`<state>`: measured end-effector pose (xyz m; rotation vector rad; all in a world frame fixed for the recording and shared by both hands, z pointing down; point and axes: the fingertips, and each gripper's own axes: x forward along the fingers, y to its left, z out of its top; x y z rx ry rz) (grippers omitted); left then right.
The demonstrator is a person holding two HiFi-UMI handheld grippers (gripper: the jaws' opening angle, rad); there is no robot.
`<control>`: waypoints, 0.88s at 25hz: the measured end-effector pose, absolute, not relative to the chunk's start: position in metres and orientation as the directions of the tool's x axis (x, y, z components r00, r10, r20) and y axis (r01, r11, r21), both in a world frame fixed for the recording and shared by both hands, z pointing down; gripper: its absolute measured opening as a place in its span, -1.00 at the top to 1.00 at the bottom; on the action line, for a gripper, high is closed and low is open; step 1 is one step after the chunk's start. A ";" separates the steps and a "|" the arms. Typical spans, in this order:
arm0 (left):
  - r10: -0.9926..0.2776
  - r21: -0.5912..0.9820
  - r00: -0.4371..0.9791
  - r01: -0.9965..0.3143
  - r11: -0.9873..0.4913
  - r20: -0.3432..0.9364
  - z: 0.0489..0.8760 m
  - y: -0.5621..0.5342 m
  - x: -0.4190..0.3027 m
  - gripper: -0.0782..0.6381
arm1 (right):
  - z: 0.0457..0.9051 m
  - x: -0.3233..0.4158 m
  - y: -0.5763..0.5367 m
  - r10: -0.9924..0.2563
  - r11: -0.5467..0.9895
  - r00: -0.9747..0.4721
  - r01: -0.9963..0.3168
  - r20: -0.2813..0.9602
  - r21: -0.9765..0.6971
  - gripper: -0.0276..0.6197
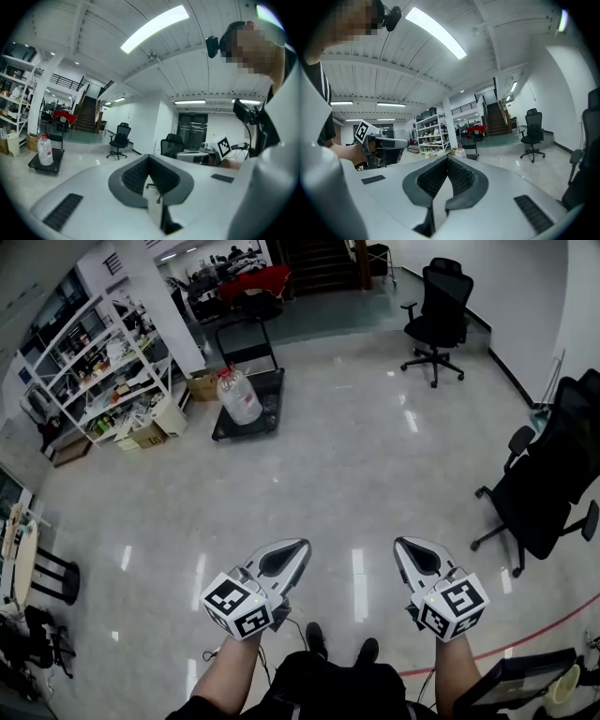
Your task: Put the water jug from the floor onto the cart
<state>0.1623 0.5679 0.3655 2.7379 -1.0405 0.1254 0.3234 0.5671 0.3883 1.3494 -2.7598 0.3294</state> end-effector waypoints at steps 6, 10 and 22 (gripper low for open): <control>-0.632 0.155 0.762 -0.648 -0.746 0.142 0.367 0.598 0.155 0.78 | 0.387 0.315 0.588 -0.786 0.587 -0.606 -0.794 0.126 -0.158 0.91; -0.626 0.157 0.770 -0.638 -0.754 0.122 0.365 0.619 0.131 0.78 | 0.382 0.295 0.604 -0.797 0.572 -0.588 -0.808 0.138 -0.139 0.91; -0.611 0.189 0.787 -0.615 -0.765 0.086 0.372 0.649 0.067 0.78 | 0.378 0.232 0.643 -0.805 0.551 -0.560 -0.828 0.196 -0.105 0.91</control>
